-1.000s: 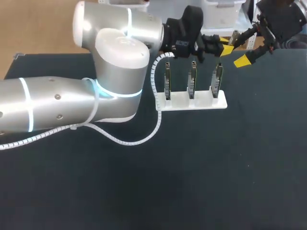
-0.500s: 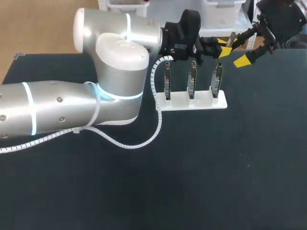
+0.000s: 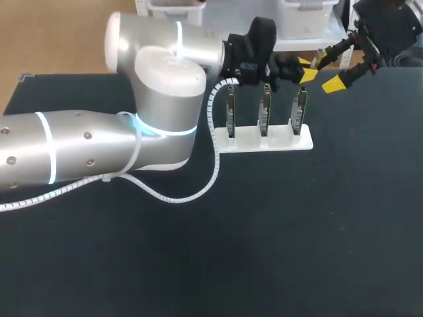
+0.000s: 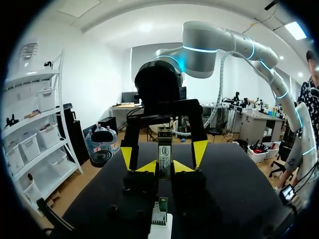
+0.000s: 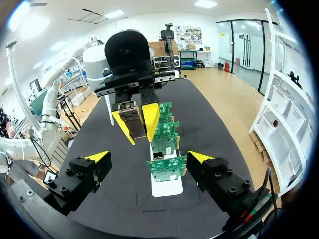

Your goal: Pick up the optical module with the left hand, and insert it into the network port with the right hand.

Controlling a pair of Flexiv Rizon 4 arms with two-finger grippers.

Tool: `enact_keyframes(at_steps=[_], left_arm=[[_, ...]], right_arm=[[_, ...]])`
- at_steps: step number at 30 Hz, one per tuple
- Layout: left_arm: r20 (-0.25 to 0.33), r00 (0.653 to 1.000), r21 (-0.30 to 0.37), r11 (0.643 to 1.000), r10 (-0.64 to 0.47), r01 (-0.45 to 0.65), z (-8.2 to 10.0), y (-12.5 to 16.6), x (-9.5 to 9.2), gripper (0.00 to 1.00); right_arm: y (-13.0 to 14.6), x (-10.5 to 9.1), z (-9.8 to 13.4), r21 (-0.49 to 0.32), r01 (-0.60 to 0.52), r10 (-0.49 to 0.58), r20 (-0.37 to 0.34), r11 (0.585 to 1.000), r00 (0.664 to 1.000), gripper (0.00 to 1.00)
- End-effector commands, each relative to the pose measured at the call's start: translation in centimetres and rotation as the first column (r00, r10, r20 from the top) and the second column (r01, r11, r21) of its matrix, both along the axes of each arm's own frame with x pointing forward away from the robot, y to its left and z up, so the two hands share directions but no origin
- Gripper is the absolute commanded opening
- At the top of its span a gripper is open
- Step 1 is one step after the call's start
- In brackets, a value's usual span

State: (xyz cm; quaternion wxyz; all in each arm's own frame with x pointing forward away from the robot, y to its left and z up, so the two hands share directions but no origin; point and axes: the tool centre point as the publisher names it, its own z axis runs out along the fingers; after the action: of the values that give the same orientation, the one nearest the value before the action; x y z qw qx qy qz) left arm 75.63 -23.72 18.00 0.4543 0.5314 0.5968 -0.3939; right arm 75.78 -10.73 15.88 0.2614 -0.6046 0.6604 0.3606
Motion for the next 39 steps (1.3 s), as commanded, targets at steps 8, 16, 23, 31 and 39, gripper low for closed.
enact_keyframes(at_steps=[8,16,23,31,39], left_arm=[[-0.018,1.0,0.025,1.0,-0.001,0.001,-0.5,0.3,0.7,0.0],[-0.029,1.0,0.034,0.999,0.007,-0.006,-0.8,0.0,1.1,0.0],[-0.043,0.999,0.041,0.999,0.013,-0.011,-1.3,-0.1,1.1,0.0],[-0.053,0.998,0.056,0.998,0.018,-0.015,-1.8,0.0,0.8,0.0],[-0.056,0.998,0.059,0.998,0.017,-0.014,-2.0,-0.1,0.8,0.0]], right_arm=[[0.0,-0.1,0.0,-0.001,0.003,-0.003,0.002,1.0,1.0,1.0],[0.0,-0.1,0.0,-0.001,0.003,-0.003,0.002,1.0,1.0,1.0],[0.0,-0.1,0.0,-0.001,0.003,-0.003,0.002,1.0,1.0,1.0],[0.0,-0.1,0.0,-0.001,0.003,-0.003,0.002,1.0,1.0,1.0],[0.0,-0.1,0.0,-0.001,0.003,-0.003,0.002,1.0,1.0,1.0]])
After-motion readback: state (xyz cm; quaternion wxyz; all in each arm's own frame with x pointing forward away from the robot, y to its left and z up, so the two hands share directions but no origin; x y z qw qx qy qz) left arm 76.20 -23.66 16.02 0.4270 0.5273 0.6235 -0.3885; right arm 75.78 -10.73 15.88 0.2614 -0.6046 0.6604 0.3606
